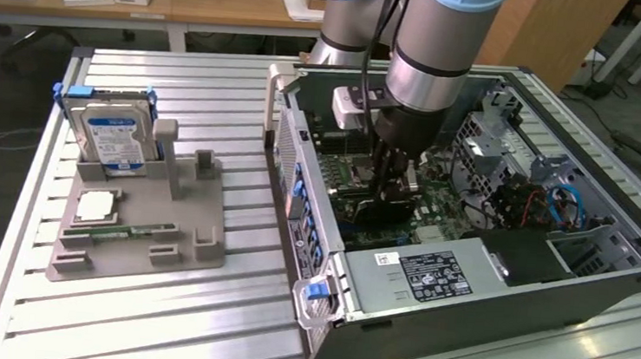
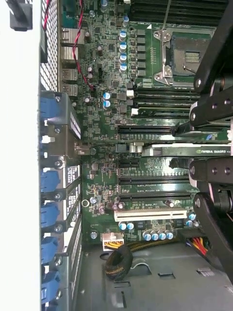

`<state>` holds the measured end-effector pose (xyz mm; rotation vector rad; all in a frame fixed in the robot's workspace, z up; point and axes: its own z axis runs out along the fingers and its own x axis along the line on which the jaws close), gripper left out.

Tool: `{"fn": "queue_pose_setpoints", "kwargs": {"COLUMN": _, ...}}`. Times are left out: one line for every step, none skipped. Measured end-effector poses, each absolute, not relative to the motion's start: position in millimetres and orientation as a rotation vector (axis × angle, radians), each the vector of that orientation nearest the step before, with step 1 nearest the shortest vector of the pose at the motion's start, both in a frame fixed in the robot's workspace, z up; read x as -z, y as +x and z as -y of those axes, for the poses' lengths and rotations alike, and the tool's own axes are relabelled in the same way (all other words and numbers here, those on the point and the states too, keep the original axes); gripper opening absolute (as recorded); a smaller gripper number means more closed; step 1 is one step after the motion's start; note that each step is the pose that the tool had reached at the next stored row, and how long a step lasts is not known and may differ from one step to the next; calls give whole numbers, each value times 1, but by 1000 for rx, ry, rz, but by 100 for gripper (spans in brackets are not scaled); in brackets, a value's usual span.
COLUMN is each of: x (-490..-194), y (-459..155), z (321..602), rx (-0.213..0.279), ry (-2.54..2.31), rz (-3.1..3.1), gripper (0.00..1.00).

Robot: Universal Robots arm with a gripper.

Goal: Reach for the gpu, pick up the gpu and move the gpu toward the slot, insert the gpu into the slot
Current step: 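Insert the gpu into the slot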

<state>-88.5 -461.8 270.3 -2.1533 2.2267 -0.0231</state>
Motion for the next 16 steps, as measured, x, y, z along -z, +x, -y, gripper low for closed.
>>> {"fn": "queue_pose_setpoints", "kwargs": {"x": -270, "y": -89, "z": 462, "rx": 23, "ry": -2153, "rz": -2227, "gripper": 31}}
{"fn": "queue_pose_setpoints", "kwargs": {"x": -270, "y": -89, "z": 462, "rx": 23, "ry": -2153, "rz": -2227, "gripper": 30}}
{"fn": "queue_pose_setpoints", "kwargs": {"x": -270, "y": -89, "z": 462, "rx": 24, "ry": -2154, "rz": -2227, "gripper": 30}}
{"fn": "queue_pose_setpoints", "kwargs": {"x": -270, "y": -89, "z": 462, "rx": 24, "ry": -2154, "rz": -2227, "gripper": 24}}
{"fn": "queue_pose_setpoints", "kwargs": {"x": -270, "y": -89, "z": 462, "rx": 24, "ry": -2154, "rz": -2227, "gripper": 24}}
{"fn": "queue_pose_setpoints", "kwargs": {"x": -270, "y": -89, "z": 462, "rx": 24, "ry": -2154, "rz": -2227, "gripper": 18}}
{"fn": "queue_pose_setpoints", "kwargs": {"x": -270, "y": -89, "z": 462, "rx": 24, "ry": -2154, "rz": -2227, "gripper": 12}}
{"fn": "queue_pose_setpoints", "kwargs": {"x": -270, "y": -89, "z": 462, "rx": 24, "ry": -2154, "rz": -2227, "gripper": 10}}
{"fn": "queue_pose_setpoints", "kwargs": {"x": -270, "y": -89, "z": 462, "rx": 24, "ry": -2154, "rz": -2227, "gripper": 10}}
{"fn": "queue_pose_setpoints", "kwargs": {"x": -270, "y": -89, "z": 462, "rx": 24, "ry": -2154, "rz": -2227, "gripper": 10}}
{"fn": "queue_pose_setpoints", "kwargs": {"x": -270, "y": -89, "z": 462, "rx": 24, "ry": -2154, "rz": -2227, "gripper": 10}}
{"fn": "queue_pose_setpoints", "kwargs": {"x": -270, "y": -89, "z": 462, "rx": 24, "ry": -2154, "rz": -2227, "gripper": 10}}
{"fn": "queue_pose_setpoints", "kwargs": {"x": -270, "y": -89, "z": 462, "rx": 24, "ry": -2154, "rz": -2227, "gripper": 10}}
{"fn": "queue_pose_setpoints", "kwargs": {"x": -270, "y": -89, "z": 462, "rx": 24, "ry": -2154, "rz": -2227, "gripper": 10}}
{"fn": "queue_pose_setpoints", "kwargs": {"x": -270, "y": -89, "z": 462, "rx": 24, "ry": -2153, "rz": -2227, "gripper": 10}}
{"fn": "queue_pose_setpoints", "kwargs": {"x": -270, "y": -89, "z": 462, "rx": 24, "ry": -2154, "rz": -2227, "gripper": 10}}
